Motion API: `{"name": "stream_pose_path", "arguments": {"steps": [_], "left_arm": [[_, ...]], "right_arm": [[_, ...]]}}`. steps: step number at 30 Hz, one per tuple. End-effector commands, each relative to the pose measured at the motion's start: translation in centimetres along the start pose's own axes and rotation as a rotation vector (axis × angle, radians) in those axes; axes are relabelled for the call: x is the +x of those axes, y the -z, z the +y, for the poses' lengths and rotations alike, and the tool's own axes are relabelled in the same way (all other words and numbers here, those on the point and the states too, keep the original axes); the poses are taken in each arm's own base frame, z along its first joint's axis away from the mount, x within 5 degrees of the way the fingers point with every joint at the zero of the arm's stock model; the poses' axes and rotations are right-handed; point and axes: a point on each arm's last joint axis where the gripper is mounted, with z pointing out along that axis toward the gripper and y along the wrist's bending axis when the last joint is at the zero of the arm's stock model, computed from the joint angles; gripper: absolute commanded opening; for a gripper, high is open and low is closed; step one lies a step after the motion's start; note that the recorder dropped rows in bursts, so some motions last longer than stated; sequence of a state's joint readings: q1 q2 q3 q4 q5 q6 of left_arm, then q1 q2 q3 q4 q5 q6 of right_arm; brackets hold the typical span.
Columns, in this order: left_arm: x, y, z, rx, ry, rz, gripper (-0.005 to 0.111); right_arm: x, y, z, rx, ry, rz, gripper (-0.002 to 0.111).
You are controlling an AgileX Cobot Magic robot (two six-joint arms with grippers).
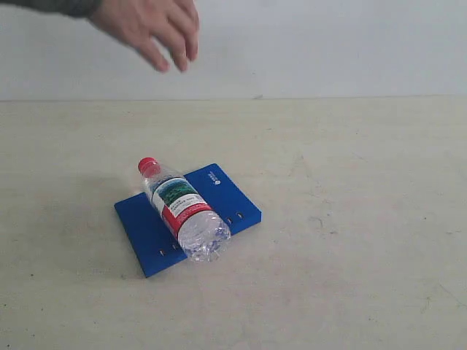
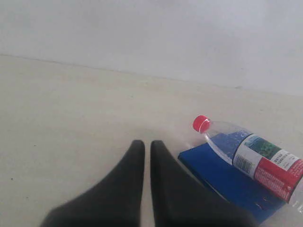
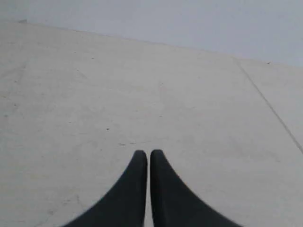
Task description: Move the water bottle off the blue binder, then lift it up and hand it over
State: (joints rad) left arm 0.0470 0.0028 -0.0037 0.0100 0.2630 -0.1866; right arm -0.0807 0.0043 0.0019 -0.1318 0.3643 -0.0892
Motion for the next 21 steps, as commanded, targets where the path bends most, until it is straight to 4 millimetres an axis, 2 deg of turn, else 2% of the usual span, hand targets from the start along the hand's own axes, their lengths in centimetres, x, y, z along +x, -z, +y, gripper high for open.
{"name": "stream_pose_path", "arguments": {"steps": [1, 8, 11, 15, 19, 21], "left_arm": [[0.0, 0.0, 0.0, -0.001, -0.01, -0.008, 0.004], [0.0, 0.0, 0.0, -0.001, -0.01, -0.008, 0.004], [0.0, 0.0, 0.0, -0.001, -0.01, -0.008, 0.004], [0.0, 0.0, 0.0, -0.001, -0.01, -0.008, 0.004], [0.0, 0.0, 0.0, -0.001, -0.01, -0.008, 0.004], [0.0, 0.0, 0.0, -0.001, -0.01, -0.008, 0.004]], "right_arm": [[-0.7, 0.1, -0.1, 0.007, -0.007, -0.077, 0.0], [-2.0, 0.3, 0.6, -0.137, -0.662, -0.185, 0.0], [-2.6, 0.4, 0.3, -0.158, -0.843, -0.253, 0.0], [-3.3, 0.7, -0.3, -0.138, -0.922, -0.363, 0.0], [-5.1, 2.0, -2.5, -0.039, -0.987, -0.702, 0.0], [-5.5, 2.5, -2.9, -0.033, -1.02, -0.781, 0.0]]}}
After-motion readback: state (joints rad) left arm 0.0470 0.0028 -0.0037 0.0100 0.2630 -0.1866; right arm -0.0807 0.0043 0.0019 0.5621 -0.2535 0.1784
